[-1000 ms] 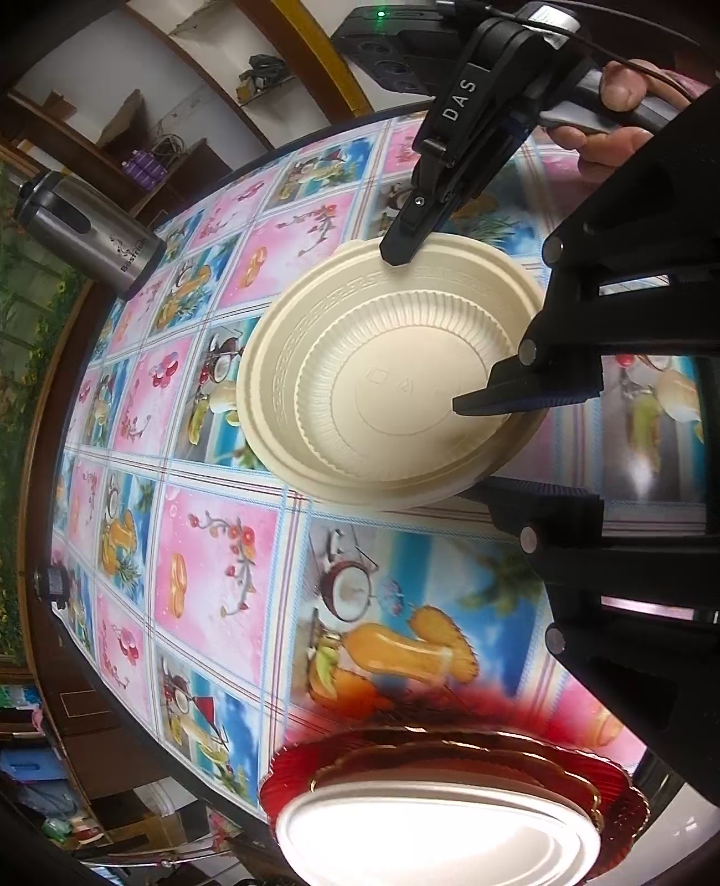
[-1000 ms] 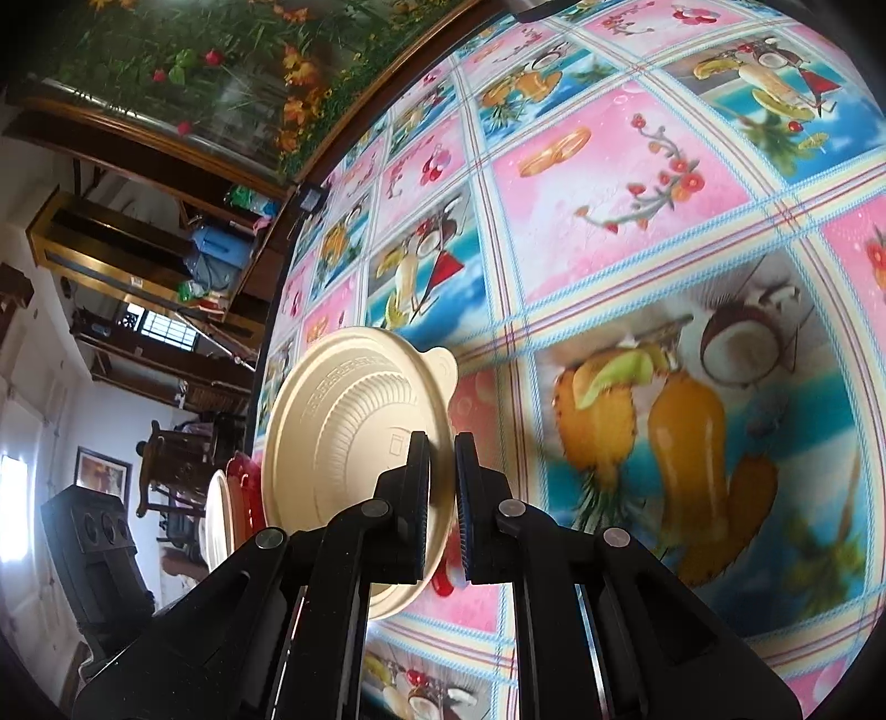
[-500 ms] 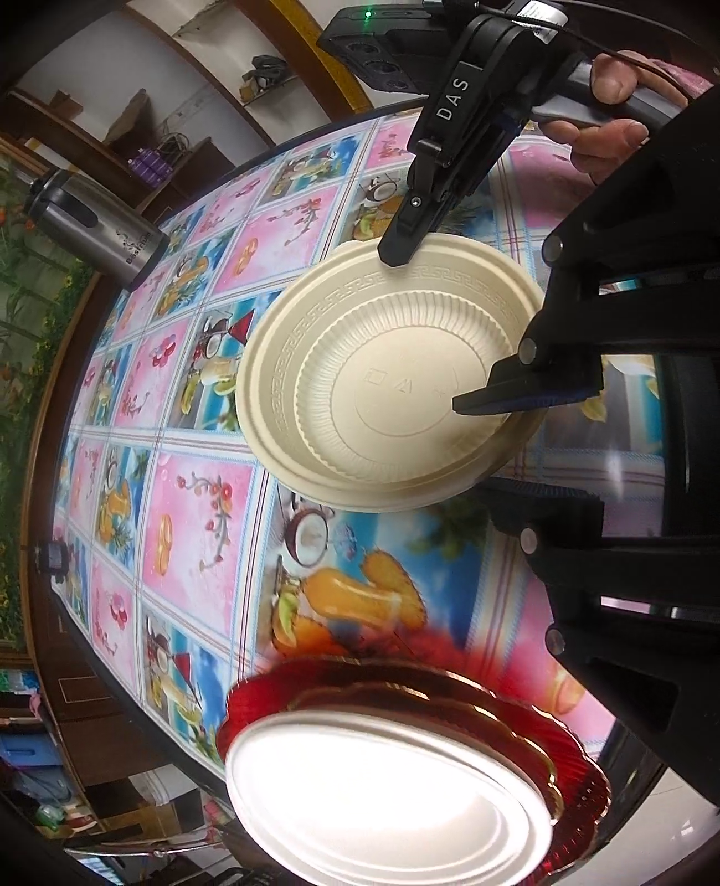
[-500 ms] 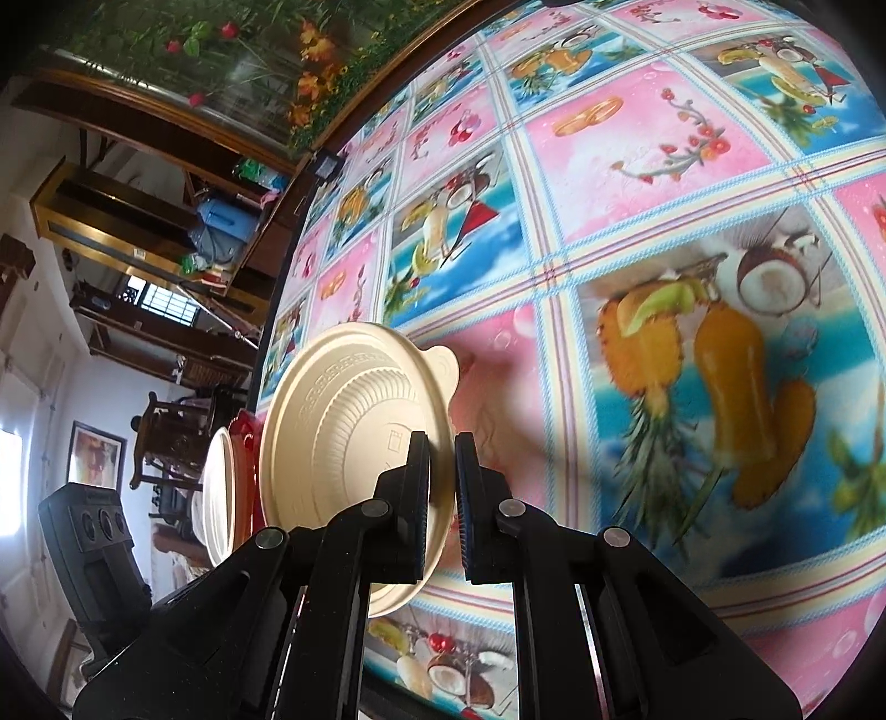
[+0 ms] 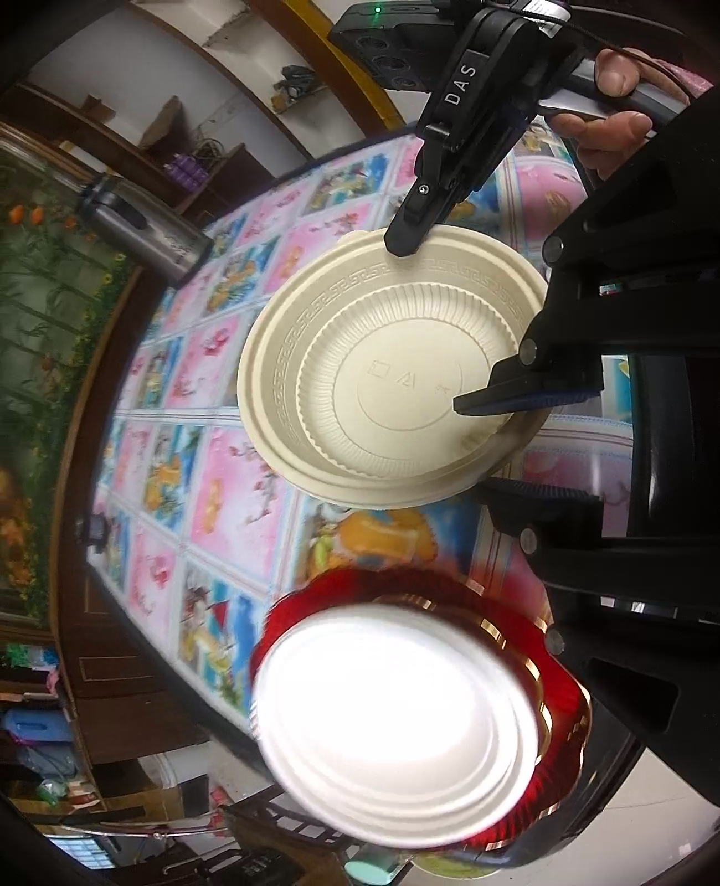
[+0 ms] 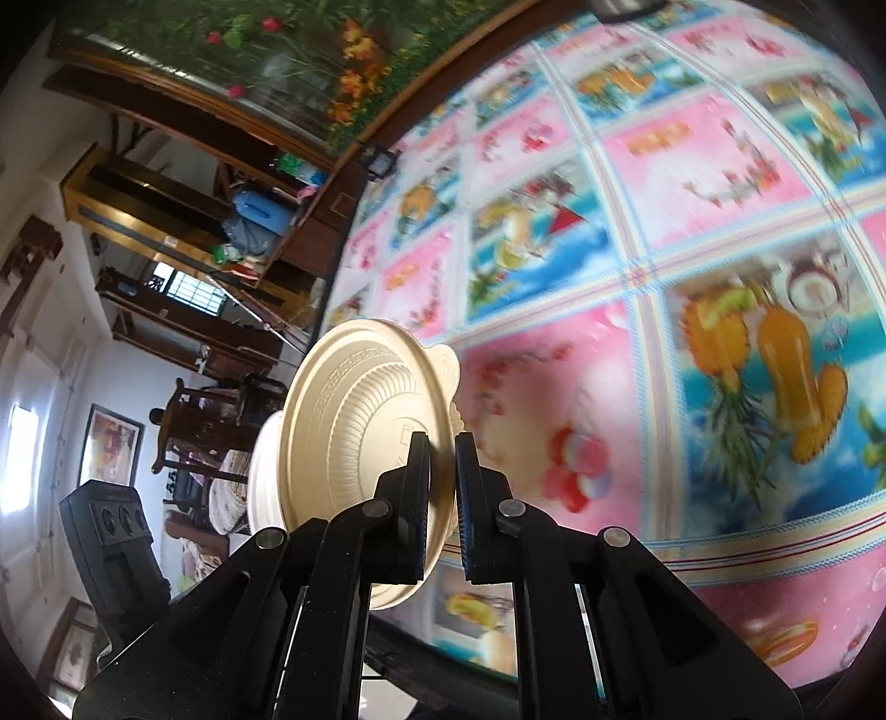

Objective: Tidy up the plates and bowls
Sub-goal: 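Carry the beige bowl with both grippers toward the red plate stack, then lower the beige bowl onto the top of the stack with both grippers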

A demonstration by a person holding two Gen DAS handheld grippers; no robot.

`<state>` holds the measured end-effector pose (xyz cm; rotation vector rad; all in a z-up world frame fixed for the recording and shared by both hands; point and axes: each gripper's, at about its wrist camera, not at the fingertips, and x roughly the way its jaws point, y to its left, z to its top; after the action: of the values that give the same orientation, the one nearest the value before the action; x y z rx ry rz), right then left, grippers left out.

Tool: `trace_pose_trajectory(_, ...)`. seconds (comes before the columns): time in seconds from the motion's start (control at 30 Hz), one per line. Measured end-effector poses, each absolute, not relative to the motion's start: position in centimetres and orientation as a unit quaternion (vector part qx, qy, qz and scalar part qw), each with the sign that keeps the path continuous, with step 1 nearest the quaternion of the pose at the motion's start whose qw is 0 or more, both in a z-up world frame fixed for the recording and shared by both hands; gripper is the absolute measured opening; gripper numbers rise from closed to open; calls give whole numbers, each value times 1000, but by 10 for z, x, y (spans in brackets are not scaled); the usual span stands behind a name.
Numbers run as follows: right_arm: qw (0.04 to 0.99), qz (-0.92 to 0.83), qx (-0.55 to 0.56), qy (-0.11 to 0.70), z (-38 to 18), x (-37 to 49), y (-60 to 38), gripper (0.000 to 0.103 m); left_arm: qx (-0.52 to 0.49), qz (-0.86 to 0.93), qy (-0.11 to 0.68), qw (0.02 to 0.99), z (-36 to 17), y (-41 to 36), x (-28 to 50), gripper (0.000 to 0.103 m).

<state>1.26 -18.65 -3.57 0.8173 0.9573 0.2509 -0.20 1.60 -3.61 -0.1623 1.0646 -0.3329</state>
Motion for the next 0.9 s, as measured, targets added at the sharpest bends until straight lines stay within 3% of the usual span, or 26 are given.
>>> trace_pose_trajectory(0.4, 810, 186, 338, 441, -2, 49, -108, 8, -110, -99, 456, 878, 3, 95, -11, 21)
trace_pose_trajectory(0.9, 783, 223, 312, 490, -30, 82, -26, 9, -127, -36, 481, 867, -25, 151, -5, 21)
